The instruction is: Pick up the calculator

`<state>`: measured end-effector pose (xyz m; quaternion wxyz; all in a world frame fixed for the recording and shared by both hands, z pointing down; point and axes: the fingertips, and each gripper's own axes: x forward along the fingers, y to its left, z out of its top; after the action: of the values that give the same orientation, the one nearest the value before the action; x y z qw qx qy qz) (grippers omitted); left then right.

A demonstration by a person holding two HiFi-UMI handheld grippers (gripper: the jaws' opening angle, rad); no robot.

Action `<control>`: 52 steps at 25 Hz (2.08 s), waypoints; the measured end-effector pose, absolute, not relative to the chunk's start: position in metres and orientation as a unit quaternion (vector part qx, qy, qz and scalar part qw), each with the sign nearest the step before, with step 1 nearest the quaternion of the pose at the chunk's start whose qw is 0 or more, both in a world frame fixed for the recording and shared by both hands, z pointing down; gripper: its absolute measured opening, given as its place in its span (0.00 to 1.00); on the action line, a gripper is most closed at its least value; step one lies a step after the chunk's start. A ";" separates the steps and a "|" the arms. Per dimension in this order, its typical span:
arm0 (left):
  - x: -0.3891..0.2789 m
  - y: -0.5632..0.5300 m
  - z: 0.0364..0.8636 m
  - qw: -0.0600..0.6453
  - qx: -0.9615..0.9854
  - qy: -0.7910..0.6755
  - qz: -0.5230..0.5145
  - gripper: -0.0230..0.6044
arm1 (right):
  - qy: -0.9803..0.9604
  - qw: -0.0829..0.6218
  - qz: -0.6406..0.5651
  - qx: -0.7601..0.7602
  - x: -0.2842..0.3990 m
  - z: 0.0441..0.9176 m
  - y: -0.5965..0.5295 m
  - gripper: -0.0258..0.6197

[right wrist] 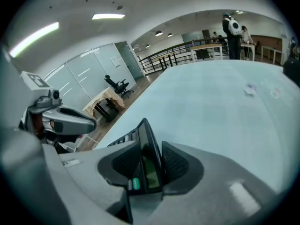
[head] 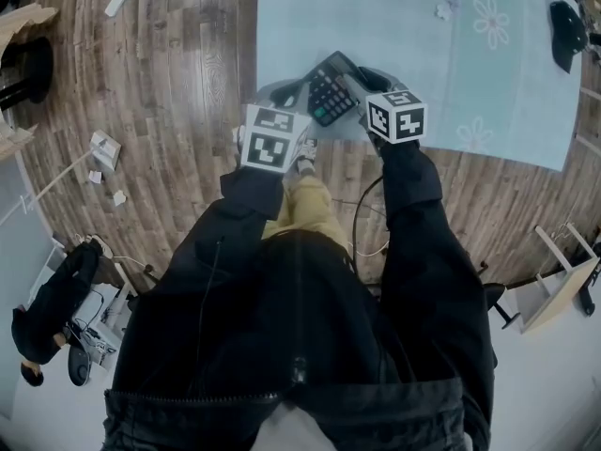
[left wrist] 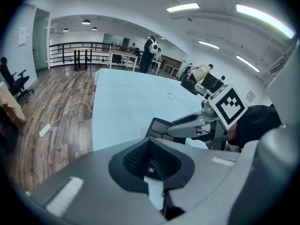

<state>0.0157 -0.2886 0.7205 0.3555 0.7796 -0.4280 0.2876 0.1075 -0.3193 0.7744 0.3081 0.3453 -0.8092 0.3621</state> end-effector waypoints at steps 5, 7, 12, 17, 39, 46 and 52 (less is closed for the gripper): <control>0.012 -0.286 0.719 0.349 0.781 -0.428 0.293 0.04 | -0.816 0.254 0.397 0.335 0.105 0.775 -0.319 0.23; 0.013 -0.284 0.718 0.350 0.782 -0.425 0.293 0.04 | -0.818 0.225 0.421 0.320 0.106 0.776 -0.319 0.22; 0.012 -0.277 0.717 0.352 0.783 -0.422 0.291 0.04 | -0.823 0.184 0.461 0.277 0.104 0.776 -0.321 0.19; 0.010 -0.269 0.716 0.349 0.783 -0.422 0.296 0.04 | -0.823 0.172 0.460 0.286 0.101 0.767 -0.315 0.13; 0.014 -0.284 0.574 0.263 0.826 -0.453 0.209 0.04 | -0.816 0.155 0.208 0.516 0.112 0.548 -0.290 0.11; 0.015 -0.298 0.499 0.207 0.847 -0.462 0.162 0.04 | -0.811 0.095 0.137 0.561 0.119 0.448 -0.290 0.11; 0.007 -0.307 0.442 0.166 0.856 -0.474 0.118 0.04 | -0.811 0.075 0.070 0.577 0.123 0.388 -0.289 0.11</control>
<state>0.0074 -0.3073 0.4424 0.1661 0.8565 -0.4742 0.1183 0.1226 -0.2894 0.3877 0.0748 0.5766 -0.8106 0.0698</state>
